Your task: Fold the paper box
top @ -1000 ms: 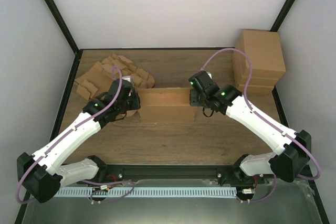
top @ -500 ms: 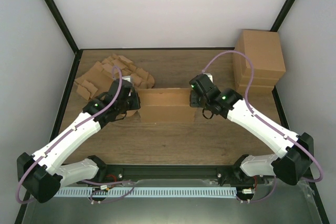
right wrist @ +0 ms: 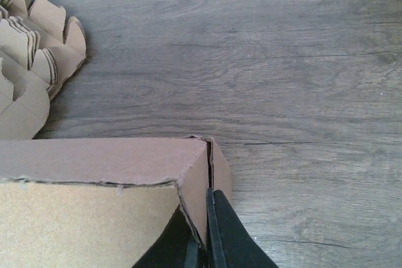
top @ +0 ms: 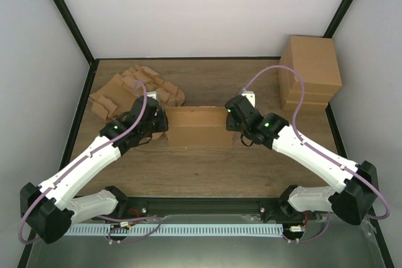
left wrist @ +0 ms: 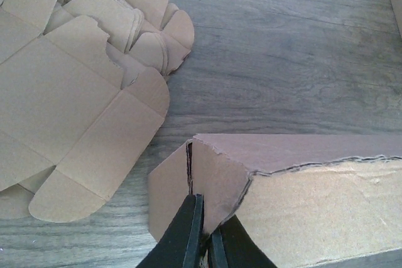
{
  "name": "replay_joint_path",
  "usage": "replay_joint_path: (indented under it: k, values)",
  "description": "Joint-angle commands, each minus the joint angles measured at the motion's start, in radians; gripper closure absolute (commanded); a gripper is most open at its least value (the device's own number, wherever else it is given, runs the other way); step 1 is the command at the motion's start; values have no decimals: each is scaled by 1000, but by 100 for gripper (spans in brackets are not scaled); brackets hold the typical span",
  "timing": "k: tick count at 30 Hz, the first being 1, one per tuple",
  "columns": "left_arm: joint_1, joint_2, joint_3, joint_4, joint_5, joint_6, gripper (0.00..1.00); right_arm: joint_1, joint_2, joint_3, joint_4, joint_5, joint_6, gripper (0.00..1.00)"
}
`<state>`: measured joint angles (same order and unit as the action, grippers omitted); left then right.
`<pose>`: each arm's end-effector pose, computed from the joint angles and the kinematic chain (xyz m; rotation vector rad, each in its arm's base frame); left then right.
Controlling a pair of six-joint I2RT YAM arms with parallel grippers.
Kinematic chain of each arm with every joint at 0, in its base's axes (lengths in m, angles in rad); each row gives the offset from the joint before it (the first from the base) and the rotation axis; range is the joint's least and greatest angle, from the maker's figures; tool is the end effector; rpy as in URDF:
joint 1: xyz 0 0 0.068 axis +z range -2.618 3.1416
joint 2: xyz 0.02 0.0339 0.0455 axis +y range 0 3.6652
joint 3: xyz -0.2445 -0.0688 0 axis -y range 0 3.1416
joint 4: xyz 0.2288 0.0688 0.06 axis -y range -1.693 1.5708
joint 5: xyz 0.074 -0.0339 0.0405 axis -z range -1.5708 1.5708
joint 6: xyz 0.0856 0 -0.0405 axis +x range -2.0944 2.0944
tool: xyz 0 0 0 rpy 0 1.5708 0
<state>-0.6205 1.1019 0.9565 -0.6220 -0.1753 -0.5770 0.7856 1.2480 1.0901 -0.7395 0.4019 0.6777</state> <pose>0.2190 -0.1382 0.2479 -0.0367 2.3569 -0.3930 0.2168 0.1695 0.2492 0.0410 2.3822 0.1956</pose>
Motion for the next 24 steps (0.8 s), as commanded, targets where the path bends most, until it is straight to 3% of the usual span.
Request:
replay_joint_path:
  k: [1,12,24]
  values:
    - [-8,-2,-46,-54,-20,-36,96,11,9,-90,-102,-30,67,99]
    - [-31,-38,-114,-44,-20,-65,96,22,-50,-236,-8,-56,95,99]
    - [-47,-60,-180,-11,-43,-79,96,21,-124,-291,72,-12,69,97]
